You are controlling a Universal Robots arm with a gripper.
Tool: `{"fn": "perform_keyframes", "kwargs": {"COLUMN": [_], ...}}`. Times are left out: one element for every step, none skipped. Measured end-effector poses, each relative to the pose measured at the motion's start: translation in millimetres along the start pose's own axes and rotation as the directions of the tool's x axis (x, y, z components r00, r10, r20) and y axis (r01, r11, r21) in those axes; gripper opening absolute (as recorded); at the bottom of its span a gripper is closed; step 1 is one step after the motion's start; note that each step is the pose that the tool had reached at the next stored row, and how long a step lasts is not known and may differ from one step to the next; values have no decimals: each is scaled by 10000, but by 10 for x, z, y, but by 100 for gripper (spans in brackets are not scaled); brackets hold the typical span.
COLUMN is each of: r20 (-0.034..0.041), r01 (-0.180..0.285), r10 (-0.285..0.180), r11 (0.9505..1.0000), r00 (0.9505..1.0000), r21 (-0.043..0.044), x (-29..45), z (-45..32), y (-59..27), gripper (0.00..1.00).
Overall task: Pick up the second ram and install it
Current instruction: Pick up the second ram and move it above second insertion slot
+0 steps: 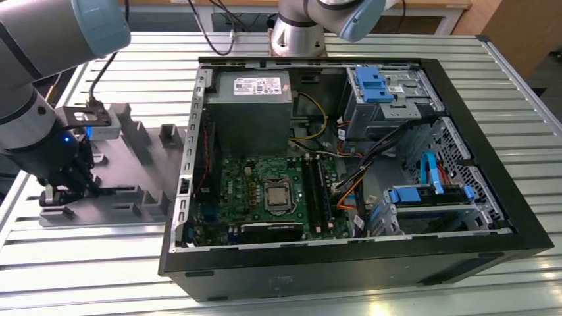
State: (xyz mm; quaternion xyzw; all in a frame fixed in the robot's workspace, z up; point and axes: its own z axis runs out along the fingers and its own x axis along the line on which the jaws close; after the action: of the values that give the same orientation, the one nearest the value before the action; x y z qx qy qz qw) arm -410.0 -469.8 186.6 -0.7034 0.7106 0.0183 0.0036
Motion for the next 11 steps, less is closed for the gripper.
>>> {"fn": "perform_keyframes", "kwargs": {"r20": [-1, -2, -1, 0, 0, 1, 1, -1, -1, -1, -1], "r01": [-1, -1, 0, 0, 0, 0, 0, 0, 0, 0, 0], "r10": [1, 1, 0, 0, 0, 0, 0, 0, 0, 0, 0], "r11": [10000, 10000, 10000, 10000, 10000, 10000, 10000, 10000, 10000, 10000, 10000], "r00": [10000, 10000, 10000, 10000, 10000, 10000, 10000, 10000, 10000, 10000, 10000], "r21": [-2, -3, -1, -1, 0, 1, 0, -1, -1, -2, -2], "x": [0, -1, -1, -1, -1, -1, -1, -1, -1, -1, -1], "z": [-8, -18, -24, -29, -28, -28, -29, -31, -32, -34, -36], "y": [0, 1, 0, 0, 0, 0, 0, 0, 1, 0, 1], "gripper": [14, 14, 14, 14, 14, 14, 14, 14, 14, 14, 14]}}
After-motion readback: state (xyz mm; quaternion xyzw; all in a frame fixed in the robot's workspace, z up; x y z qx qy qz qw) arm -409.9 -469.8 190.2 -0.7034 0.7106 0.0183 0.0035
